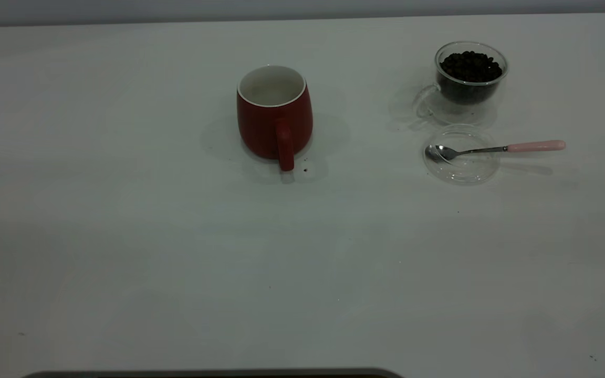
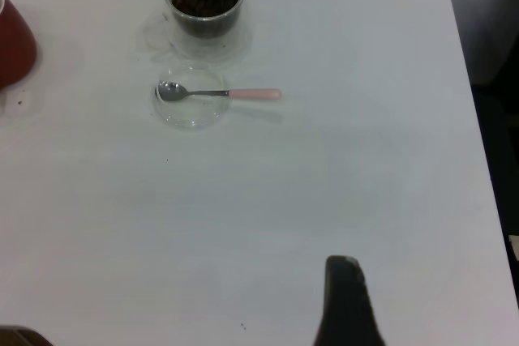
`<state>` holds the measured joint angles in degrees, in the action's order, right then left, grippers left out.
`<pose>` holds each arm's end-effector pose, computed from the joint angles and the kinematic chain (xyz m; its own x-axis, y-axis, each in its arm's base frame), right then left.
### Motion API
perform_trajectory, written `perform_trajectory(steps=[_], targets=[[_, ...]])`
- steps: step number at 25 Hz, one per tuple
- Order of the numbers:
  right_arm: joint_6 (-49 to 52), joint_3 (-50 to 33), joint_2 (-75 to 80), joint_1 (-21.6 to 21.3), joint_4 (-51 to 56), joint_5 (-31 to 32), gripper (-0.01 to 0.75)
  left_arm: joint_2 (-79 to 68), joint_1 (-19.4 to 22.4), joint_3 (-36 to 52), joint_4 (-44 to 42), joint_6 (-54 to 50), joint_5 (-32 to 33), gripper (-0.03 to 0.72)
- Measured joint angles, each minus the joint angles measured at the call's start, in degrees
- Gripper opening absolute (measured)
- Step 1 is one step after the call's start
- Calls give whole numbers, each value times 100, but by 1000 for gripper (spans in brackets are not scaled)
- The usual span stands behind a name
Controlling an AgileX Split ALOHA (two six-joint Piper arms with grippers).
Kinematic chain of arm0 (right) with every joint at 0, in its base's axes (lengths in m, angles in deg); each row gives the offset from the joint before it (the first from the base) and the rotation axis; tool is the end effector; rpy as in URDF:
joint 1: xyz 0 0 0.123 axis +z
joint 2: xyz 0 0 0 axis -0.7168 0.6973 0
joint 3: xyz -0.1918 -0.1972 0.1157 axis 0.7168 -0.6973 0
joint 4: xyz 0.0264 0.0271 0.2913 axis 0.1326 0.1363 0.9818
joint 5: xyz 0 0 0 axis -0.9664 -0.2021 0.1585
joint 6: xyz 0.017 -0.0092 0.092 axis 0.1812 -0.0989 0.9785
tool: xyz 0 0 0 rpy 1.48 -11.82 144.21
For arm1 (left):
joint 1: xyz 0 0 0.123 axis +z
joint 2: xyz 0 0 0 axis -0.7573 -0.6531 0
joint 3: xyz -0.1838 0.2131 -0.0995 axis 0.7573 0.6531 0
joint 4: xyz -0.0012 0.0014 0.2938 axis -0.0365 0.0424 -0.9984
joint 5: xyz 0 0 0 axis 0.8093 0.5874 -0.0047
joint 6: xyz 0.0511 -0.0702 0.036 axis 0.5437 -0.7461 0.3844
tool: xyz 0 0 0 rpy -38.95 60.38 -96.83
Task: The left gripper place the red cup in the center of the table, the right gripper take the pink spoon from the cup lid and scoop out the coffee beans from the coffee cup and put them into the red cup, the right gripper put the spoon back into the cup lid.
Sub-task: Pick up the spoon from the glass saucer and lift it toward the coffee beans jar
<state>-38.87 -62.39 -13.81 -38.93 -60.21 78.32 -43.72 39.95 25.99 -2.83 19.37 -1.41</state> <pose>0.0269 -0.0023 0.2814 -0.5583 -0.0198 -0.8294 -0.0450 0.9990 0.0064 0.0669 -0.0139 0.2819 -0.7090 0.0997 -0.6981 0.1710 0.9847 -0.0330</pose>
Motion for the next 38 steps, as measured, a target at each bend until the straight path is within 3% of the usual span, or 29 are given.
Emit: perform_trajectory(steps=[8,17,38], targets=[[-6,0,0,0,0,0,557,1023,41,5,5,0,291,358],[0,0,0,0,0,0,557,1786,772,5,5,0,362,358],[-6,0,0,0,320,0,557,1786,782,5,5,0,362,358]])
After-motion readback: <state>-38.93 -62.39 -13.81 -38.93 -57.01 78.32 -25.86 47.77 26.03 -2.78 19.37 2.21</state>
